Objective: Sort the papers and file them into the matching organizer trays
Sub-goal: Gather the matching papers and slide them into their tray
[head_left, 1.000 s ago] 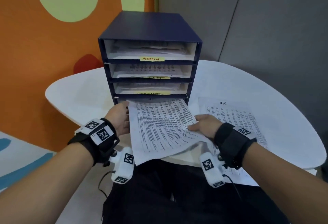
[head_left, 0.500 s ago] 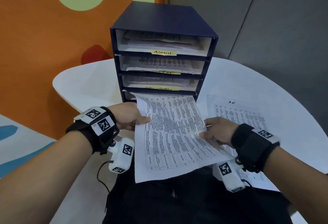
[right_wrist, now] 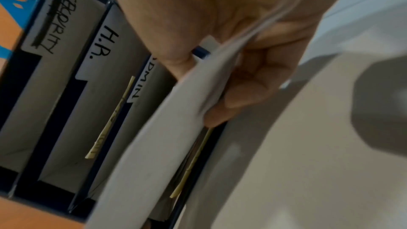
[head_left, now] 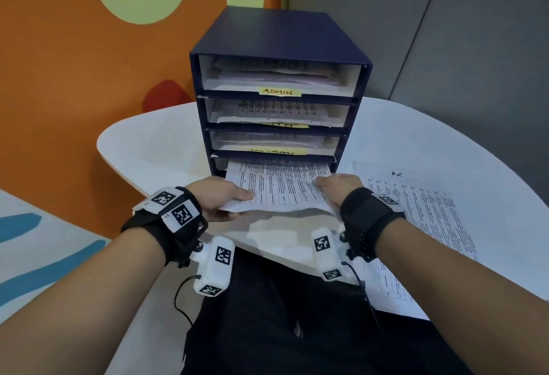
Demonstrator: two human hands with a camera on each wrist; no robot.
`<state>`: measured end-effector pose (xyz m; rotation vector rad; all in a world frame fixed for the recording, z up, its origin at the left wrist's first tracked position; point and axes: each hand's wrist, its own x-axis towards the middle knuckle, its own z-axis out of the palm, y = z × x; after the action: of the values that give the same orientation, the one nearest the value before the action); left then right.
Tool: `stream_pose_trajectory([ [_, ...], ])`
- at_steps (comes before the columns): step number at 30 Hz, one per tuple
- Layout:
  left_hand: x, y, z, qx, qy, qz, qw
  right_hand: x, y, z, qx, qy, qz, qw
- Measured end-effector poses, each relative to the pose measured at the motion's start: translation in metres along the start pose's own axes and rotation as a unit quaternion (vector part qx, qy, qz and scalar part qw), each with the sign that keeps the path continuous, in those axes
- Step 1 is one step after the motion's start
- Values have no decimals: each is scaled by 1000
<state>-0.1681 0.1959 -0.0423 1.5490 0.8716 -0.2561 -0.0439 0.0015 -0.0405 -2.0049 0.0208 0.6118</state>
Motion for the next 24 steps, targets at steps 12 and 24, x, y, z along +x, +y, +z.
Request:
stream_pose_trajectory([
  [12, 12, 8, -3, -184, 79, 38, 979, 27, -13, 15, 138, 17, 79, 987],
  [24, 3, 7, 10, -176, 53, 59, 981, 28, 8, 22, 268, -48, 8, 962],
])
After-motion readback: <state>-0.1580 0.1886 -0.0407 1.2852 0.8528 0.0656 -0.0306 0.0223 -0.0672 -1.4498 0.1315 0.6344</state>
